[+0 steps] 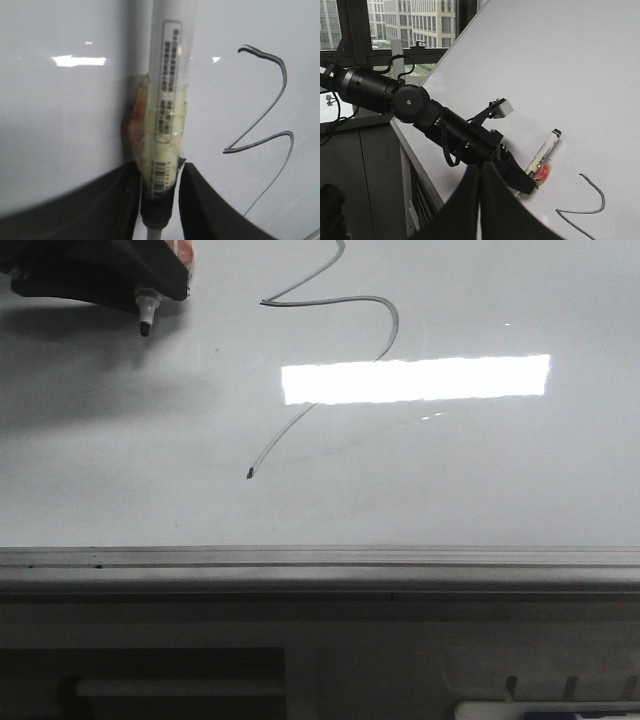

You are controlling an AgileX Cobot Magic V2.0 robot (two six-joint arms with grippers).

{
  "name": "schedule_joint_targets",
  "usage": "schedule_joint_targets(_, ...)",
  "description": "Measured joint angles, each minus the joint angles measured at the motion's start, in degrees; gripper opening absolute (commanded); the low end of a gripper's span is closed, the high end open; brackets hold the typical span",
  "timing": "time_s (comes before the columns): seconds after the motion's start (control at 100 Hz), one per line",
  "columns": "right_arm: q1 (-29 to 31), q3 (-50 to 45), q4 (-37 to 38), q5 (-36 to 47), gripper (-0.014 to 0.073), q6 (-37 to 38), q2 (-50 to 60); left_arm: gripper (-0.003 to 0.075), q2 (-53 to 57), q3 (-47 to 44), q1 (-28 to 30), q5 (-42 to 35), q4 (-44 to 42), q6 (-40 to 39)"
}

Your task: Write number 3 on whiteboard

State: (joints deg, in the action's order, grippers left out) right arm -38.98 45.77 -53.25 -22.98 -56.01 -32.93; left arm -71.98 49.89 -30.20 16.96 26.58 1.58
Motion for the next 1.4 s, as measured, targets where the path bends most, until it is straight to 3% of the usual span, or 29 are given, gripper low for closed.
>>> schedule_joint_targets(0.28, 0.0, 0.0, 0.0, 0.0, -0.0049, 0.0, 0.0, 0.0445, 0.0, 0.34, 0.0, 0.12, 0.96, 0.0)
schedule_joint_targets(0.72, 0.0, 0.0, 0.0, 1.02, -0.0049, 0.0, 0.0, 0.0454, 2.37, 0.22, 0.0, -0.12, 0.36, 0.0)
schedule_joint_targets(1.06, 0.0, 0.0, 1.48, 1.92, -0.0049, 0.0, 0.0, 0.0452, 16.51, -0.5, 0.91, 3.83, -6.92, 0.07)
schedule_joint_targets(1.22, 0.0, -1.75, 3.11, 1.45, -0.0049, 0.0, 0.99, 0.04, 25.72, -0.5, 0.91, 10.48, -12.83, 0.07)
schedule_joint_targets(1.4, 0.0, -13.17, 3.68, 8.52, -0.0049, 0.0, 7.95, 0.0154, 38.52, -1.09, 0.91, 25.68, -22.22, 0.07)
